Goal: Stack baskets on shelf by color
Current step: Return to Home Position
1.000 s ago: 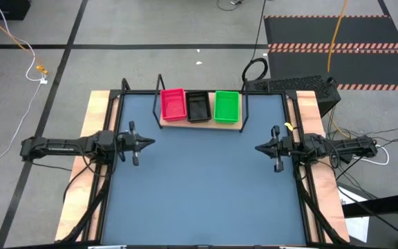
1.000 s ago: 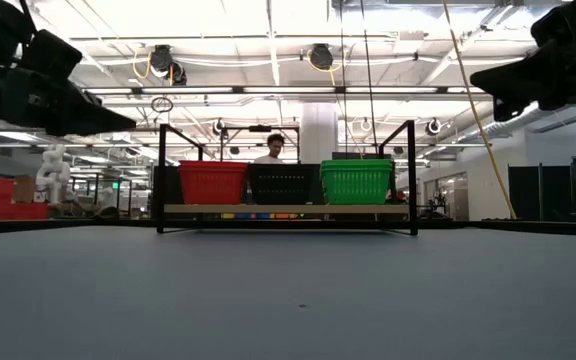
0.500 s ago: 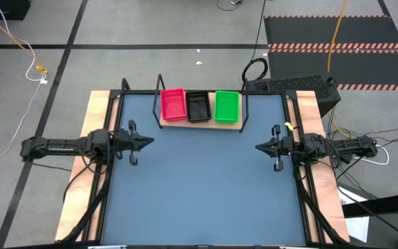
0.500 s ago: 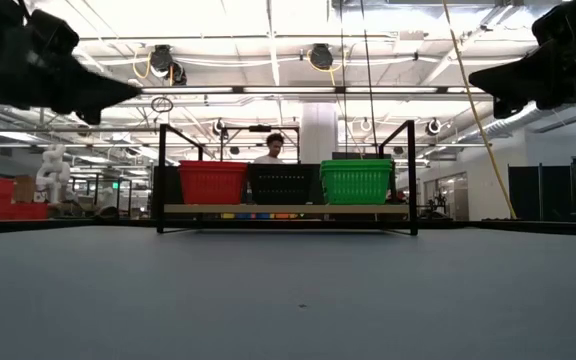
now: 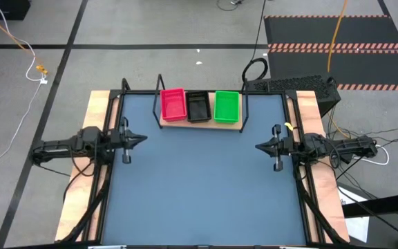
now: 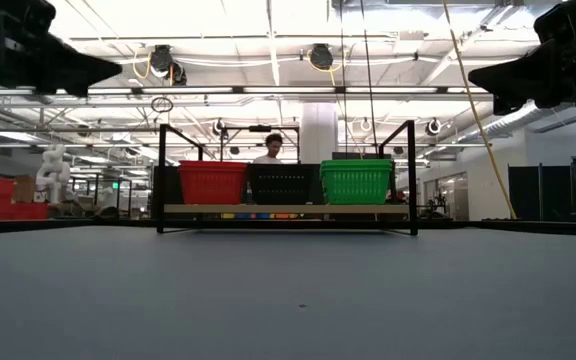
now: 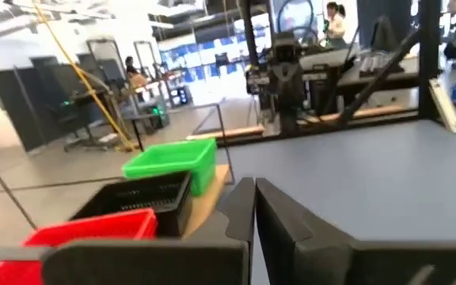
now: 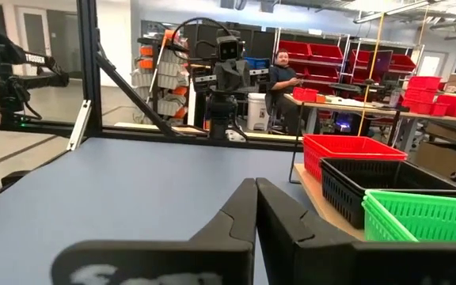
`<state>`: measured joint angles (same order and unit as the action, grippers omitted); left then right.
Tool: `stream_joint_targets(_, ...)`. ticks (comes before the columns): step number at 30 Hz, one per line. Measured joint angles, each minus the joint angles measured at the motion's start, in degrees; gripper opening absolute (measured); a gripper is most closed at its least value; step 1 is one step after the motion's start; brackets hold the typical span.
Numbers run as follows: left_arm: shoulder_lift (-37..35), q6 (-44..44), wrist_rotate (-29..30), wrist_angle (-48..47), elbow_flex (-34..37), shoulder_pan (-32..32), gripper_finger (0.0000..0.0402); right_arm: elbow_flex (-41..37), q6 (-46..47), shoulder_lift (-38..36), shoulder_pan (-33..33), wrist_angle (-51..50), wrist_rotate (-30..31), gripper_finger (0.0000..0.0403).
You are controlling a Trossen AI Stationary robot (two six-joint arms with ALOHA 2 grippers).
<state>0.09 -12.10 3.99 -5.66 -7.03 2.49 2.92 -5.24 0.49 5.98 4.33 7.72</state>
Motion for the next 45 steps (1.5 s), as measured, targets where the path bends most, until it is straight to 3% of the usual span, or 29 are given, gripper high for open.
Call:
stream_joint_targets(8,1.3,-0.8,-0.1,8.4,6.1,0.0,0.0017,0.0,-0.4,0.2,0.0,-0.3,-0.1,0.0)
stream_joint_targets(14,1.3,0.2,-0.5,11.1,6.4,0.0,0.0017,0.0,-0.4,0.2,0.0,0.1,-0.1,0.0)
stream_joint_targets(45,1.4,-2.5,-0.5,8.9,6.4,0.0,0.0017,0.0,-0.4,0.2,0.0,0.2,-0.3,0.0)
